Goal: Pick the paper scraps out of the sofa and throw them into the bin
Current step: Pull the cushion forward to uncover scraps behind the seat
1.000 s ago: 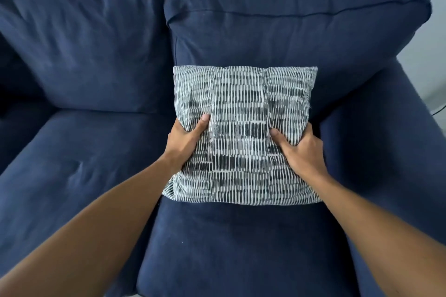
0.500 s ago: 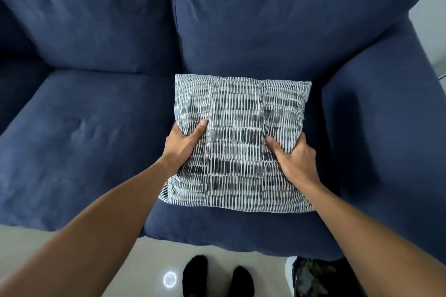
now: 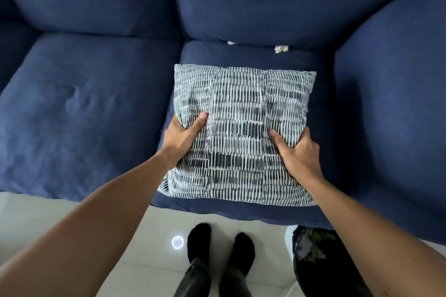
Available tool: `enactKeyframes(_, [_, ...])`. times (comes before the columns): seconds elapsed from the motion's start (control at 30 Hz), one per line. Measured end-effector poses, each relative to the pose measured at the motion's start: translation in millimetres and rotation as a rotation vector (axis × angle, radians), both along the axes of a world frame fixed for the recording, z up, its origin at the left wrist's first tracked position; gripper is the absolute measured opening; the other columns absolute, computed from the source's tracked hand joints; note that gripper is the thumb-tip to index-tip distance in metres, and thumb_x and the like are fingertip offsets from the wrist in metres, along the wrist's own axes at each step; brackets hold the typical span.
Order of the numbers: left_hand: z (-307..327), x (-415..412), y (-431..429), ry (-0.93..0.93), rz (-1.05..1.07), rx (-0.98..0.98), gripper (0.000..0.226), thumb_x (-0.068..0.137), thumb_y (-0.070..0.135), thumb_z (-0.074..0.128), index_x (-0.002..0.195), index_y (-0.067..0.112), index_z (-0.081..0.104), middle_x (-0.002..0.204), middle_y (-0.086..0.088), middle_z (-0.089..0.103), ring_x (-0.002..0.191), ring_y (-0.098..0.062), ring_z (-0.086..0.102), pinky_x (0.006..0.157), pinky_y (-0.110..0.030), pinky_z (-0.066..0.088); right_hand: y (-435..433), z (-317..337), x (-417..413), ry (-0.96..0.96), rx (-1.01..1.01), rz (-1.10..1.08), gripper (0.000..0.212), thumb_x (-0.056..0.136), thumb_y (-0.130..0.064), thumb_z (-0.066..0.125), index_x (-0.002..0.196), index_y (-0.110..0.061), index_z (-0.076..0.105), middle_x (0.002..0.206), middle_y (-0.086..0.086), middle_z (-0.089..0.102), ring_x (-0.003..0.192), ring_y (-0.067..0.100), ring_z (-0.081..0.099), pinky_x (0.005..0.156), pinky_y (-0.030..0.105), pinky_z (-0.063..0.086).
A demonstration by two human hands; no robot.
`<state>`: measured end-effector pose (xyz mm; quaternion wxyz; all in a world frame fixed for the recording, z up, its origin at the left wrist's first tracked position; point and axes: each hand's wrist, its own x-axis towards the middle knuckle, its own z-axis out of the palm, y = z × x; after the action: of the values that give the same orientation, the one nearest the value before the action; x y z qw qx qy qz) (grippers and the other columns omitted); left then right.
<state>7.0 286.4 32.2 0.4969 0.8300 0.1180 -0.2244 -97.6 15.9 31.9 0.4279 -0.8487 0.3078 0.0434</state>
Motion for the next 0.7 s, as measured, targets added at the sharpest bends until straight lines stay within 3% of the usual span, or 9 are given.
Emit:
enactKeyframes(0.13, [-7.0,2.1,0.9,0.065,-0.009,0.103,0.116,0.07,0.089,0.056,0.156,0.018,0.024,0.145,-0.009,0.053,0.129,-0.028,0.051,0.105,-0.038,0.04,-1.9,-4.4,1.8,0.016,-0.007,0.001,0.081,0.074,-0.084,0.057,0.122,-0.02,0.048,0.114,0.001,0.065,0.106,0.026,0.064,0.095,0.043,0.052])
enactKeyframes(0.2, [-8.6,4.2,0.5,0.067,-0.019,0.149,0.116,0.074,0.085,0.056,0.157,0.013,0.018,0.144,-0.016,0.051,0.124,-0.03,0.051,0.104,-0.04,0.04,-5.0,-6.6,2.0,0.019,-0.019,0.015,0.079,0.076,-0.082,0.056,0.123,-0.019,0.049,0.114,0.001,0.064,0.107,0.025,0.063,0.095,0.042,0.052])
enactKeyframes(0.3, [-10.4,8.2,2.0,0.044,-0.047,0.177,0.114,0.072,0.087,0.055,0.153,0.016,0.019,0.14,-0.018,0.054,0.127,-0.036,0.053,0.106,-0.046,0.044,-10.3,-6.8,2.9,0.024,-0.049,0.041,0.078,0.076,-0.084,0.053,0.121,-0.02,0.051,0.112,0.0,0.065,0.105,0.024,0.063,0.093,0.045,0.053])
enactKeyframes(0.4, [-10.1,12.4,2.2,0.002,-0.077,0.204,0.121,0.068,0.094,0.051,0.158,0.022,0.012,0.153,-0.015,0.046,0.139,-0.036,0.045,0.115,-0.052,0.037,-14.4,-3.8,6.5,0.061,-0.098,0.055,0.076,0.075,-0.088,0.047,0.112,-0.022,0.051,0.108,0.001,0.064,0.099,0.025,0.063,0.085,0.045,0.054])
enactKeyframes(0.5, [-6.7,18.2,-1.4,-0.088,-0.106,0.252,0.116,0.073,0.091,0.05,0.159,0.025,0.008,0.164,-0.009,0.028,0.15,-0.031,0.029,0.119,-0.054,0.029,-16.8,0.4,12.5,0.123,-0.2,0.077,0.092,0.072,-0.095,0.037,0.123,-0.019,0.048,0.123,0.003,0.06,0.111,0.028,0.059,0.089,0.052,0.052])
enactKeyframes(0.6, [-0.7,26.8,-4.2,-0.142,-0.134,0.293,0.109,0.075,0.089,0.05,0.157,0.029,0.012,0.161,-0.012,0.03,0.147,-0.033,0.028,0.117,-0.056,0.03,-18.9,7.8,21.4,0.159,-0.239,0.085,0.104,0.074,-0.094,0.036,0.147,-0.021,0.033,0.149,0.005,0.044,0.133,0.029,0.045,0.1,0.059,0.044])
enactKeyframes(0.7, [7.4,36.0,-9.2,-0.181,-0.164,0.331,0.102,0.08,0.083,0.051,0.158,0.028,0.014,0.159,-0.013,0.03,0.146,-0.034,0.028,0.117,-0.055,0.03,-22.1,18.1,30.9,0.149,-0.26,0.114,0.103,0.079,-0.087,0.04,0.155,-0.021,0.02,0.157,0.006,0.032,0.142,0.028,0.033,0.103,0.058,0.037])
